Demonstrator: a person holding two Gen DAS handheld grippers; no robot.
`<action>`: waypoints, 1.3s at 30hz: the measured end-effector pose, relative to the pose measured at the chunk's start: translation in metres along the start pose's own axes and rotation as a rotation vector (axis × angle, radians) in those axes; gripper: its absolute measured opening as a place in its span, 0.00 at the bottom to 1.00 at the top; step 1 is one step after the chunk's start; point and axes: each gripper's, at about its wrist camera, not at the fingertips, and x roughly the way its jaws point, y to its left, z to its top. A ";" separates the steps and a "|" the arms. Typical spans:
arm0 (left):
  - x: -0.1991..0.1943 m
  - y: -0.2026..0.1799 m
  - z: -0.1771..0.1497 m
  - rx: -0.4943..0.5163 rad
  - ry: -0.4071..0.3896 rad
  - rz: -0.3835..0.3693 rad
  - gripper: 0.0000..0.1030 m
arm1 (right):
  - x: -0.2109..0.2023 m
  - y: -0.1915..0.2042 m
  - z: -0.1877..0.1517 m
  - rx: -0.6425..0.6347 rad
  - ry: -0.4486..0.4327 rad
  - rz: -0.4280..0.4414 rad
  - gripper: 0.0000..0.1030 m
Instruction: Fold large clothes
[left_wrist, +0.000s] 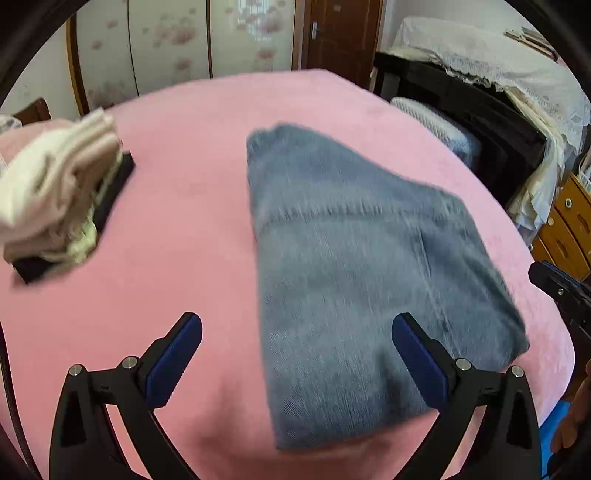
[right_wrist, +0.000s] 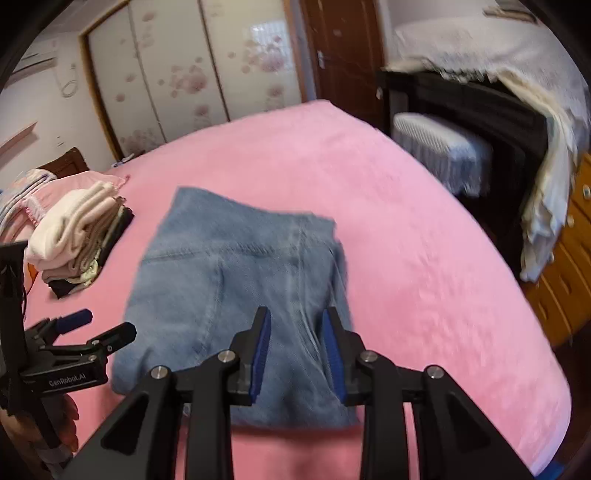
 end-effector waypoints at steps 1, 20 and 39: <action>-0.002 0.002 0.006 0.003 -0.008 0.006 0.99 | -0.001 0.005 0.005 -0.016 -0.017 0.005 0.28; 0.101 -0.001 0.076 -0.043 0.078 -0.077 0.92 | 0.144 0.014 0.065 -0.063 0.137 -0.110 0.25; 0.091 0.003 0.069 -0.032 0.085 -0.082 0.97 | 0.116 -0.041 0.045 0.054 0.124 -0.058 0.25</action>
